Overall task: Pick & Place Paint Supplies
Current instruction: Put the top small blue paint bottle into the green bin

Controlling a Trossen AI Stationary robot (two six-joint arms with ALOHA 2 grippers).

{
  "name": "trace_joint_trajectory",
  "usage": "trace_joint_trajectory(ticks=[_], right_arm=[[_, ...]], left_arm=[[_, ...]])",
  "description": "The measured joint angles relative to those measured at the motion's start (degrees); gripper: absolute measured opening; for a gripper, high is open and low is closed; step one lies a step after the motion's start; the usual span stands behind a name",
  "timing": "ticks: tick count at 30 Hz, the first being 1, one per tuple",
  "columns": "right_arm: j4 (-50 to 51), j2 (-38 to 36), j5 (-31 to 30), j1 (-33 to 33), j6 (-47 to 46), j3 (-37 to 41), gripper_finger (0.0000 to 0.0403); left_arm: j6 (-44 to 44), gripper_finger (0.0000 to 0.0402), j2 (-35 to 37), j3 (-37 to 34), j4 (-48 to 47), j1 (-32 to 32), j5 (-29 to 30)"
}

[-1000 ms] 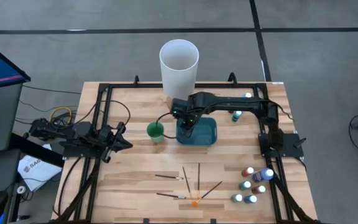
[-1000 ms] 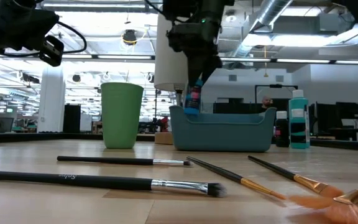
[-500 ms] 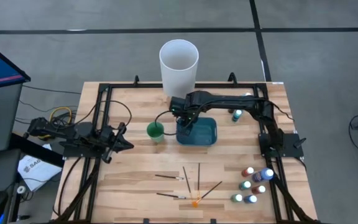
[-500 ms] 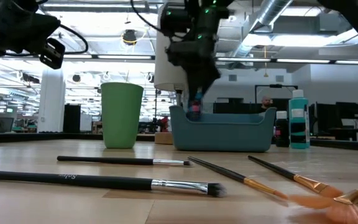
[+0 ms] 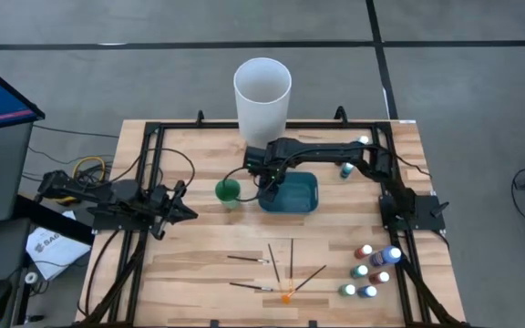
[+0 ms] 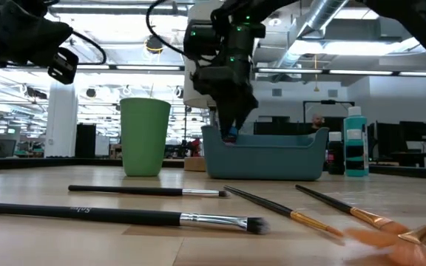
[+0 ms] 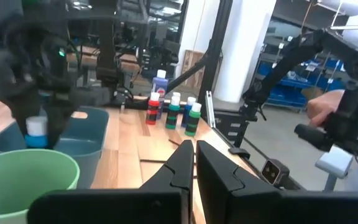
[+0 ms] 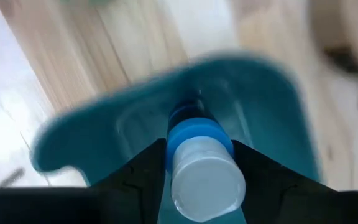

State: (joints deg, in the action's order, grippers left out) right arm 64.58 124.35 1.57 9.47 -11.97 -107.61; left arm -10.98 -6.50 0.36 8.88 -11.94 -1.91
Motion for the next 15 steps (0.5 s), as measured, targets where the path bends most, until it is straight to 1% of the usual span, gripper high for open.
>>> trace_joint_trajectory(ticks=[6,15], right_arm=[[-1.19,0.64,0.06,0.37,0.15,-0.11,0.0158],[-1.89,0.64,-0.03,0.85,0.13,-0.17,0.0167]], left_arm=[[0.01,0.0008,-0.79,0.00,0.00,0.02,0.00],[0.00,0.0008,-1.14,0.02,0.65,0.00,0.00]])
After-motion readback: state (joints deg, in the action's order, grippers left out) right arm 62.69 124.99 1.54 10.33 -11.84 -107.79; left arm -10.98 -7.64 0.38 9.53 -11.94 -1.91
